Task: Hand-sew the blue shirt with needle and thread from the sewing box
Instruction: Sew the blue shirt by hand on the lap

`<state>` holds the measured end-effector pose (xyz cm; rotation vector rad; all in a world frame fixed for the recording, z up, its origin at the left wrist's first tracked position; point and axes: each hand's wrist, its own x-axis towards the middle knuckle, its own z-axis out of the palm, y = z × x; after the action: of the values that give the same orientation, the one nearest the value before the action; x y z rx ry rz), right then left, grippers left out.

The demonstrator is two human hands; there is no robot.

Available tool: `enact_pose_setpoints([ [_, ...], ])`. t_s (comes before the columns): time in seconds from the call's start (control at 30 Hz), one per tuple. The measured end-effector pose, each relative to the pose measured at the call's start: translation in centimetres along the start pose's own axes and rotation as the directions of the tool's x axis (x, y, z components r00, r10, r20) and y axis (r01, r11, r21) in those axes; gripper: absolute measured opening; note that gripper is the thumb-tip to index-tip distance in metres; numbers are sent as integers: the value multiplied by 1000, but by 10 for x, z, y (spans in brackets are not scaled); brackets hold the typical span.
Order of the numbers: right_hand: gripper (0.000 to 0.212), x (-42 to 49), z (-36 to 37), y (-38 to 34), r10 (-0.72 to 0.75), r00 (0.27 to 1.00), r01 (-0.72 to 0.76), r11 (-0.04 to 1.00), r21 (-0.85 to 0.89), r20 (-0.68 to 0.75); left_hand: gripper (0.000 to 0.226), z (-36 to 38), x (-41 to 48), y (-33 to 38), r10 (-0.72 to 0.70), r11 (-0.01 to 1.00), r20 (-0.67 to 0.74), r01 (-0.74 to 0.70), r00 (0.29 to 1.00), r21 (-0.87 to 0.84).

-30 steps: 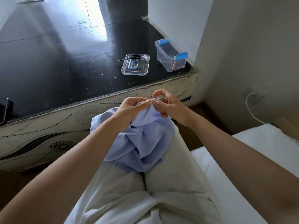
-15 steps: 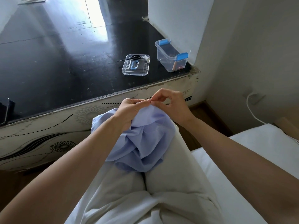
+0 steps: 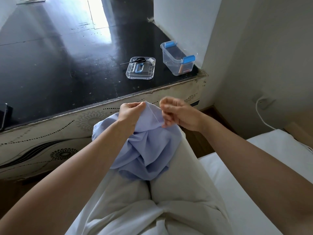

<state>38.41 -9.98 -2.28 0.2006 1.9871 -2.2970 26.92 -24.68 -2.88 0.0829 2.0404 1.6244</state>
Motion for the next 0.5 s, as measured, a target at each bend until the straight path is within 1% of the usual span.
enact_pose_setpoints([
  [0.03,5,-5,-2,-1,128,982,-135,990,38,139,17,0,1,0,9,1000,-10,-9,1000,-19],
  [0.07,5,-9,-4,0,222,938,-241,970,43,265,16,0,1,1,12,999,-21,-12,1000,-37],
  [0.1,6,-12,-5,-1,283,886,-316,948,31,368,14,-1,1,1,7,999,-34,-9,999,-50],
  [0.13,6,-14,-5,-2,323,838,-361,933,4,440,13,-1,2,2,-1,998,-43,-2,999,-62],
  [0.17,7,-16,-5,-4,351,803,-383,923,-34,481,13,-2,3,2,-12,997,-50,8,999,-75],
  [0.2,7,-17,-6,-6,374,784,-391,917,-73,495,12,-2,4,2,-21,996,-56,16,998,-87],
  [0.23,7,-17,-7,-7,393,788,-392,914,-106,474,11,-3,4,3,-28,994,-59,22,998,-103],
  [0.27,6,-17,-8,-7,397,817,-385,915,-118,417,10,-3,4,3,-40,992,-58,32,998,-121],
  [0.3,6,-16,-9,-6,379,864,-363,925,-111,331,9,-3,4,4,-51,990,-54,43,997,-137],
  [0.33,7,-14,-10,-3,335,918,-319,942,-106,214,9,-3,4,4,-62,987,-47,55,997,-150],
  [0.37,8,-11,-9,-1,263,962,-252,959,-132,75,10,-2,4,4,-71,985,-37,65,997,-162],
  [0.4,8,-7,-8,1,166,984,-176,964,-198,-69,10,-2,3,4,-76,982,-21,72,997,-174],
  [0.43,10,-3,-5,3,54,980,-106,954,-279,-190,11,-1,3,4,-82,980,-5,79,997,-184],
  [0.47,13,2,-2,5,-59,961,-42,936,-351,-272,11,-1,2,5,-88,978,12,89,996,-189],
  [0.5,15,6,1,7,-157,935,16,914,-406,-317,12,0,0,6,-96,976,30,101,995,-195],
])
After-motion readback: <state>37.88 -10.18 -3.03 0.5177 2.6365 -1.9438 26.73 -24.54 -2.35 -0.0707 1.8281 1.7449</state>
